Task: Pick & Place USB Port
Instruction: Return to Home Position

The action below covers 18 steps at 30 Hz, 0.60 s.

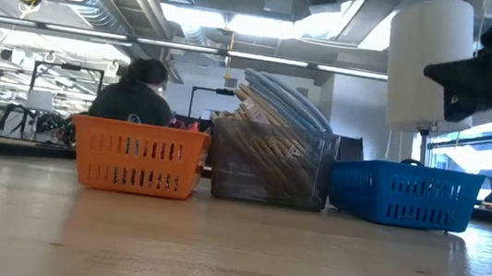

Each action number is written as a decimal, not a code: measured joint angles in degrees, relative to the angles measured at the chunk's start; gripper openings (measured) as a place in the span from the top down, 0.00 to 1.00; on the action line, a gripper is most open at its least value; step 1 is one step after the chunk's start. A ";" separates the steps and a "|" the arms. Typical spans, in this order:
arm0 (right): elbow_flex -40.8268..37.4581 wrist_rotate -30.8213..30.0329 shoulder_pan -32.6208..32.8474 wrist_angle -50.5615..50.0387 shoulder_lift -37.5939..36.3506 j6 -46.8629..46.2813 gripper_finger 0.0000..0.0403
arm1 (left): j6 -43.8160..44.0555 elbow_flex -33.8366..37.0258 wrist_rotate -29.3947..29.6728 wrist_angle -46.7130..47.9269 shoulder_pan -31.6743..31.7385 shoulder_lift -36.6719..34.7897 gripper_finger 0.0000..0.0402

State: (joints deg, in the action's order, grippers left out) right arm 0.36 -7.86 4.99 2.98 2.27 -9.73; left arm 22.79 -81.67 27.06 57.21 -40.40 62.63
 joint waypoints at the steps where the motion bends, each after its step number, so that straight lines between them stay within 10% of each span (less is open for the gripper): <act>1: 0.00 -0.02 0.00 0.00 -1.49 0.60 0.99 | 0.00 0.00 -0.04 0.01 -0.02 0.00 0.55; 18: 0.00 -0.02 0.00 0.07 -2.11 1.19 0.93 | 0.00 0.00 -0.15 0.00 -0.02 0.00 0.55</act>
State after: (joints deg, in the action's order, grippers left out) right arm 0.36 -7.88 4.99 3.05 0.16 -8.54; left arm 22.79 -81.67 26.92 57.21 -40.42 62.63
